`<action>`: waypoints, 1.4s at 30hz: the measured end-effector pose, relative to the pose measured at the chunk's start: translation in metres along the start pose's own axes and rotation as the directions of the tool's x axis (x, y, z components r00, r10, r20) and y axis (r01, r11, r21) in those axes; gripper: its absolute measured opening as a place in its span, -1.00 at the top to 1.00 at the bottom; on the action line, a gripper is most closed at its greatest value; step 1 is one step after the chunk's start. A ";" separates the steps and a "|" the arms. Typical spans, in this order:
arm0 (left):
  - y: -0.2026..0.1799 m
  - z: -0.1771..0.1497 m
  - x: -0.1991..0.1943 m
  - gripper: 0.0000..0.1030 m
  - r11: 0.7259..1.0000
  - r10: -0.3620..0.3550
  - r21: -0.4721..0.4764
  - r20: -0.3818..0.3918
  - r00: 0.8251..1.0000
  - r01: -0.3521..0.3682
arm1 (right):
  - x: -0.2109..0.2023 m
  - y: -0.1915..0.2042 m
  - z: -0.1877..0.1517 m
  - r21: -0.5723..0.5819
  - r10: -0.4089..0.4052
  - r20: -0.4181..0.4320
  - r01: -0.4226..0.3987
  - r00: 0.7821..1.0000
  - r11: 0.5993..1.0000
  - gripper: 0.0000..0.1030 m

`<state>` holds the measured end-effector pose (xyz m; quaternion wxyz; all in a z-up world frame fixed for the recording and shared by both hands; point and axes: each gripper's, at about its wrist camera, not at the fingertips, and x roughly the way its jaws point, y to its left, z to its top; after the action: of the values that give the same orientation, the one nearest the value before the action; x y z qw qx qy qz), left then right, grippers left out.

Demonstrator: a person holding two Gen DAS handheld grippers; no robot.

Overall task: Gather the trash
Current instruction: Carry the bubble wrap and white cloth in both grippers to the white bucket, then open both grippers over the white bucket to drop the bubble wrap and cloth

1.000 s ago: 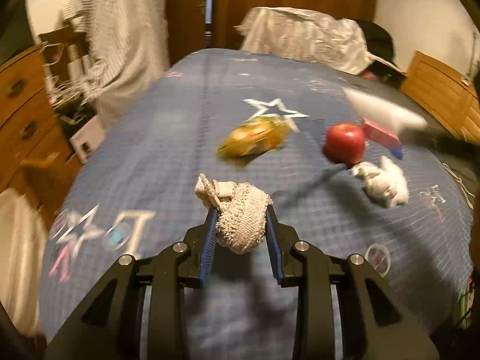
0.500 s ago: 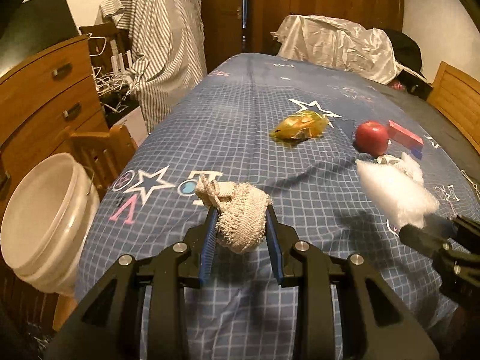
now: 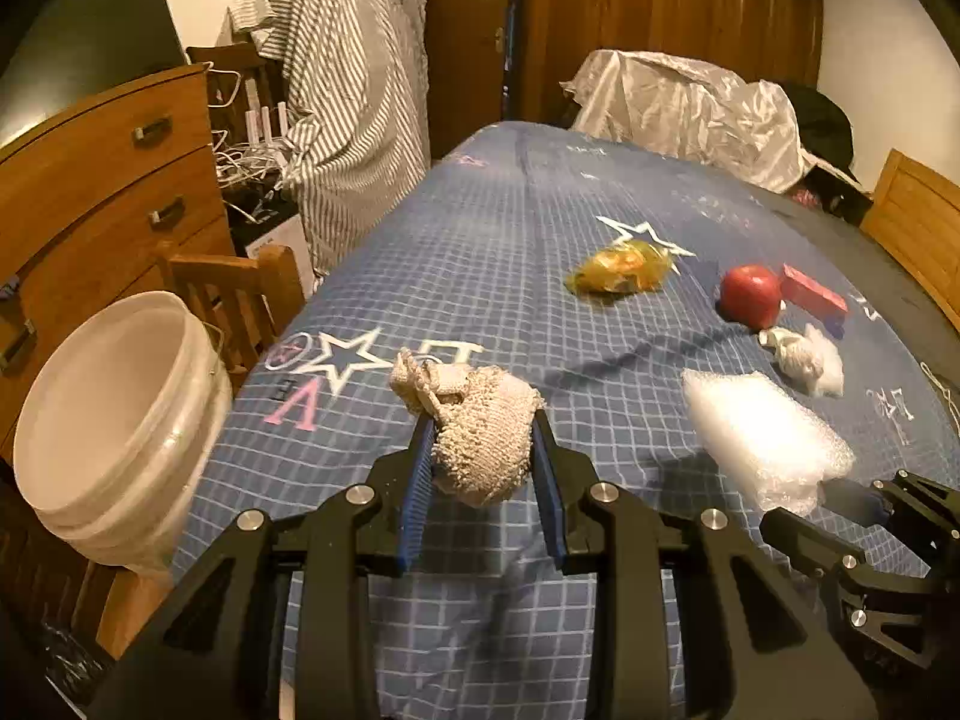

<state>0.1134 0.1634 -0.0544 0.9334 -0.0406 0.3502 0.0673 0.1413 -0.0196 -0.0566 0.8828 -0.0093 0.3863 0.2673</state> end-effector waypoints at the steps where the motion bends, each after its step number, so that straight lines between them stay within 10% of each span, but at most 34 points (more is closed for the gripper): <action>1: 0.004 0.002 -0.002 0.42 1.000 0.007 -0.006 0.006 1.000 -0.007 | 0.000 0.003 0.004 -0.004 0.002 0.004 -0.002 1.000 1.000 0.22; 20: 0.171 0.038 -0.048 0.42 0.959 0.271 -0.107 0.078 0.959 -0.262 | 0.069 0.183 0.144 -0.228 0.219 -0.016 -0.217 0.975 0.949 0.22; 30: 0.281 0.058 -0.052 0.41 0.935 0.317 -0.164 -0.006 0.949 -0.313 | 0.126 0.289 0.186 -0.313 0.274 -0.151 -0.309 0.950 0.898 0.22; 42: 0.315 0.038 -0.024 0.41 0.938 0.316 -0.115 -0.108 0.943 -0.327 | 0.168 0.345 0.195 -0.358 0.270 -0.244 -0.345 0.931 0.868 0.22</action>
<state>0.0720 0.4766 -0.0192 0.8888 -0.0471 0.3874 0.2400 0.2016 0.3975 0.0303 0.7683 -0.1501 0.4016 0.4752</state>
